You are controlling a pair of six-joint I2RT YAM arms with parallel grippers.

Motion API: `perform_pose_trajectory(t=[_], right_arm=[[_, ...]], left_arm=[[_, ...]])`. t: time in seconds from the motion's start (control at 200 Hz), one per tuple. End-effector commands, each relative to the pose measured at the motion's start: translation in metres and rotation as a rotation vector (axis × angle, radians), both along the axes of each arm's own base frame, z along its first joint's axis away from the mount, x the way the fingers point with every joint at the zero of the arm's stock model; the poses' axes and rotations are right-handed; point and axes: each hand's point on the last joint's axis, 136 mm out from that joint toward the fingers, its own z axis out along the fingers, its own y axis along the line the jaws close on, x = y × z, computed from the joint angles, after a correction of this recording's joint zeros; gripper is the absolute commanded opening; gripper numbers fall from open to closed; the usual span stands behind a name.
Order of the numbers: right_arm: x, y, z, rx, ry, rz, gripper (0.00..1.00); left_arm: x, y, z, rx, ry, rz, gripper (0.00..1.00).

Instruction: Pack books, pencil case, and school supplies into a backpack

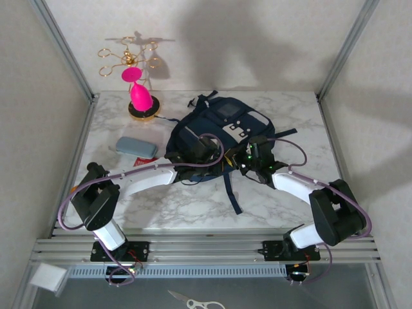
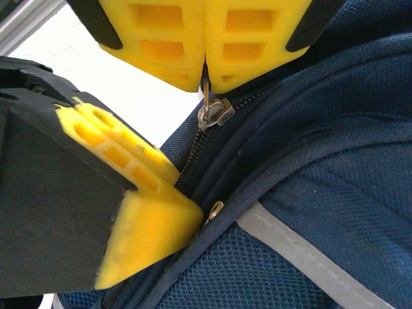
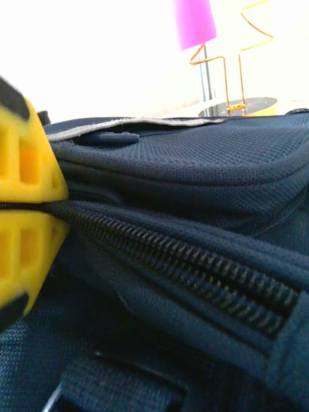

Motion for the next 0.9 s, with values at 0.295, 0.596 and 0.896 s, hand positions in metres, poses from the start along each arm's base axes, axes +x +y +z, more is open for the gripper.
perform_pose_trajectory(t=[0.295, 0.596, 0.896], right_arm=[[0.035, -0.111, 0.021, -0.112, -0.127, 0.014, 0.00], [0.048, -0.107, 0.045, -0.107, -0.150, 0.032, 0.29], [0.001, -0.054, 0.036, 0.035, -0.083, -0.086, 0.52]], left_arm=[[-0.001, 0.046, 0.023, 0.115, -0.088, 0.026, 0.00], [-0.001, -0.038, 0.029, -0.071, -0.074, -0.144, 0.00], [0.003, -0.040, 0.031, -0.109, -0.101, -0.134, 0.00]])
